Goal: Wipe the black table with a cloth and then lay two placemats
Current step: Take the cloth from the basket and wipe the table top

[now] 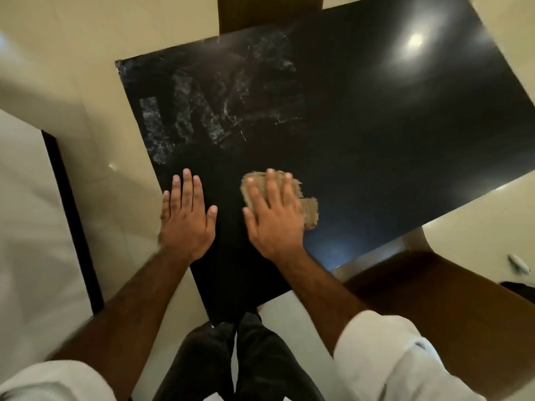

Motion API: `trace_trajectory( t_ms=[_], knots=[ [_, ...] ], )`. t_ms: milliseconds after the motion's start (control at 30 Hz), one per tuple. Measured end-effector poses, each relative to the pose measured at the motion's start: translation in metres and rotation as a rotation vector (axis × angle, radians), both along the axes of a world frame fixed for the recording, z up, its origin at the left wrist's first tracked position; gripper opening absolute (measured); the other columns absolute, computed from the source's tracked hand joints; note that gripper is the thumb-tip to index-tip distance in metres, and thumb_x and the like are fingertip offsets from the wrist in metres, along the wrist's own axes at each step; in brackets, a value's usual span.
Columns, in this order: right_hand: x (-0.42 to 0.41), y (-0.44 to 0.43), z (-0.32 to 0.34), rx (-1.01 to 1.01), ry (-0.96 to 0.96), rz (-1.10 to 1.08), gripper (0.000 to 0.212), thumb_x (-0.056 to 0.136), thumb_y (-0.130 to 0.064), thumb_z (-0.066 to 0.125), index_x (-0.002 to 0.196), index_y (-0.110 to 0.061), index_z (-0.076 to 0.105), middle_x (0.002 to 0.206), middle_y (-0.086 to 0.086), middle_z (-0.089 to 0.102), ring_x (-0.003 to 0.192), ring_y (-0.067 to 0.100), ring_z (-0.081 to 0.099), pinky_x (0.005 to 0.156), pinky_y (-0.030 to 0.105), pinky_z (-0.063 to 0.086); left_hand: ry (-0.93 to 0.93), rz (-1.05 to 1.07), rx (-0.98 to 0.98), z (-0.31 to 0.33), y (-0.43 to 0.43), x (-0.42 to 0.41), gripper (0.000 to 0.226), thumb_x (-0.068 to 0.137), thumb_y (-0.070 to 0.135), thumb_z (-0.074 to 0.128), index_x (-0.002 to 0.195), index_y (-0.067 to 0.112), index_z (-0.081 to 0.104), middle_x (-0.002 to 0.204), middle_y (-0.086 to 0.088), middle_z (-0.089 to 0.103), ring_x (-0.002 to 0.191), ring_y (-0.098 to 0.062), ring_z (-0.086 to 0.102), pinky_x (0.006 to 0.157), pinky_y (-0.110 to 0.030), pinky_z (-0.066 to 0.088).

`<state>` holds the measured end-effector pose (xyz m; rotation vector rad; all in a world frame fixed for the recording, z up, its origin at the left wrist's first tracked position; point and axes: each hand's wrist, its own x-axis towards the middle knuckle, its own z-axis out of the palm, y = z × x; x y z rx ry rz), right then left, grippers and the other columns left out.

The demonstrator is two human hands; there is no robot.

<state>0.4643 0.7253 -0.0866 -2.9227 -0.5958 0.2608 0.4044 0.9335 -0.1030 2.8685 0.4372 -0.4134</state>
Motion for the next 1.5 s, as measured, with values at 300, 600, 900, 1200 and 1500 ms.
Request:
trace_trajectory(
  t_ms=[300,600,900,1200,1500],
  knots=[
    [0.135,-0.013,-0.016,-0.067,-0.130,-0.323,0.068,0.108,-0.056,0.037,0.171,-0.033,0.037,0.180,0.019,0.028,0.164,0.057,0.021,0.129,0.067,0.027,0.000,0.017,-0.034,-0.005,0.003,0.000,0.082,0.112,0.056,0.016,0.176,0.013,-0.013,0.183,-0.007,-0.026,0.170,-0.028,-0.024,0.139,-0.051,-0.007],
    [0.031,0.101,0.001,0.000,-0.030,0.079,0.069,0.112,-0.058,0.032,0.176,-0.036,0.020,0.185,0.011,0.007,0.169,0.048,0.001,0.131,0.062,0.021,-0.042,-0.085,-0.250,-0.002,0.031,-0.010,0.089,0.105,0.045,0.026,0.174,0.008,-0.017,0.181,-0.011,-0.031,0.168,-0.024,-0.030,0.139,-0.050,-0.010],
    [0.051,0.053,-0.007,-0.068,-0.077,-0.349,0.067,0.110,-0.055,0.038,0.173,-0.031,0.031,0.183,0.017,0.018,0.166,0.054,0.014,0.127,0.070,0.030,-0.119,-0.224,-0.210,-0.011,0.066,-0.015,0.087,0.108,0.043,0.033,0.176,0.005,-0.004,0.185,-0.013,-0.017,0.171,-0.027,-0.018,0.140,-0.050,0.002],
    [0.053,0.198,-0.007,-0.020,-0.075,-0.200,0.068,0.111,-0.057,0.032,0.175,-0.035,0.024,0.184,0.014,0.011,0.167,0.053,0.006,0.131,0.067,0.022,-0.260,-0.104,-0.544,0.000,0.119,-0.020,0.090,0.105,0.023,0.046,0.176,0.004,-0.007,0.185,-0.012,-0.015,0.172,-0.020,-0.015,0.141,-0.050,0.003],
    [0.034,0.189,0.042,0.531,0.210,-0.340,0.060,0.116,-0.046,0.027,0.174,-0.031,0.030,0.182,-0.005,0.026,0.172,0.024,0.006,0.137,0.054,0.014,-0.250,-0.165,-0.280,0.020,0.136,0.016,0.082,0.108,0.041,0.036,0.177,0.007,0.008,0.186,-0.013,-0.003,0.173,-0.030,-0.005,0.140,-0.055,0.010]
  ],
)
